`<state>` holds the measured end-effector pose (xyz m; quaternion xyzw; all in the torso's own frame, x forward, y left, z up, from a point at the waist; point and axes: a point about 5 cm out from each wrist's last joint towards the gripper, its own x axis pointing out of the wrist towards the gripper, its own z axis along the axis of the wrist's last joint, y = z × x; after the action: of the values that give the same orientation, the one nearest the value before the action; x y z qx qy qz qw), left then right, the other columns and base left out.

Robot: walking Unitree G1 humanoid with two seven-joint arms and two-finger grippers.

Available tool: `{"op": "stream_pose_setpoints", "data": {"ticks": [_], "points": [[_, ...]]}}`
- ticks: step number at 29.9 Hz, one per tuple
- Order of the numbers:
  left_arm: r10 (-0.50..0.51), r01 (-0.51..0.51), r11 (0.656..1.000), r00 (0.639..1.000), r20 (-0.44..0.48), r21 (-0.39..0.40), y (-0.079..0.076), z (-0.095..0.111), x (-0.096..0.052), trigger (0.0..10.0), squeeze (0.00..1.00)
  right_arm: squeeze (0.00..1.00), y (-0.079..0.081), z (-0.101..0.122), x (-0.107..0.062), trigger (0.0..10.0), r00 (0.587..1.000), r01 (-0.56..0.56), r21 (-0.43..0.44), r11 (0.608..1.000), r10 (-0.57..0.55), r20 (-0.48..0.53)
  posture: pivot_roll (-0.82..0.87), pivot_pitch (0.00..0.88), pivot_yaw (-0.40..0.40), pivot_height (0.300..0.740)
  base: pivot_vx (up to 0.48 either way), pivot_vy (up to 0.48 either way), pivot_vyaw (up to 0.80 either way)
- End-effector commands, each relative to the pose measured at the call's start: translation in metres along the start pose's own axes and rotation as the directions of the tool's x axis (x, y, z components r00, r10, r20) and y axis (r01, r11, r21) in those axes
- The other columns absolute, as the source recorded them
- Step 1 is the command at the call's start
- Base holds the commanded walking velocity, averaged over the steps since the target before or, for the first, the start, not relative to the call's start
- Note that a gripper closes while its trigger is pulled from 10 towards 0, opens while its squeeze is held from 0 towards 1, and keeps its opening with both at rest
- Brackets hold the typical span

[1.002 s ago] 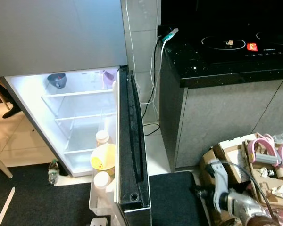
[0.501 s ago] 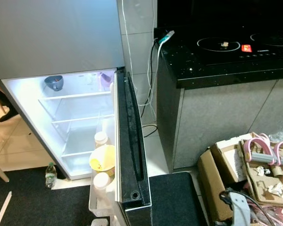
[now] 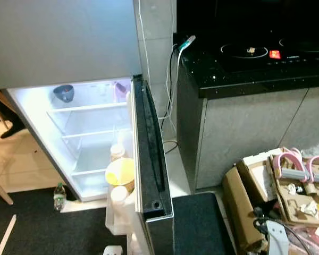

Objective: Restocking fridge

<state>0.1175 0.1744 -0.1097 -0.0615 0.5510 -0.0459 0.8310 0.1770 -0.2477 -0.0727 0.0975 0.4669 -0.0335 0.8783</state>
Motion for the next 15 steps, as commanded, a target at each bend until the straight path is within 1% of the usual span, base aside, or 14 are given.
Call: {"op": "stream_pose_setpoints", "data": {"ticks": [1, 5, 10, 15], "points": [[0.004, -0.004, 1.000, 1.000, -0.020, 0.000, 0.0002, -0.0053, -0.0005, 10.0, 0.00, 0.00, 0.0007, -0.0026, 0.0002, 10.0, 1.000, 0.009, -0.006, 1.000, -0.009, -0.003, -0.04, 0.000, 0.027, 0.740, -0.322, 0.000, 0.00], [0.003, -0.003, 1.000, 1.000, -0.018, -0.002, 0.0001, -0.0049, -0.0005, 10.0, 0.00, 0.00, 0.0014, -0.0028, 0.0003, 10.0, 1.000, 0.003, -0.033, 0.999, -0.003, -0.011, -0.04, 0.000, 0.027, 0.740, -0.323, 0.000, 0.79], [0.003, -0.003, 1.000, 1.000, -0.017, -0.007, 0.0000, -0.0047, -0.0004, 10.0, 0.00, 0.00, 0.0020, -0.0024, 0.0005, 10.0, 1.000, -0.003, -0.034, 0.999, 0.003, -0.011, -0.04, 0.000, 0.027, 0.740, -0.301, 0.000, 0.79], [0.004, -0.004, 1.000, 1.000, -0.003, -0.025, 0.0005, -0.0026, -0.0004, 10.0, 0.00, 0.00, 0.0007, -0.0018, 0.0001, 10.0, 1.000, -0.002, -0.046, 0.999, 0.001, -0.013, -0.05, 0.000, 0.028, 0.740, 0.000, 0.000, 0.79]]}}
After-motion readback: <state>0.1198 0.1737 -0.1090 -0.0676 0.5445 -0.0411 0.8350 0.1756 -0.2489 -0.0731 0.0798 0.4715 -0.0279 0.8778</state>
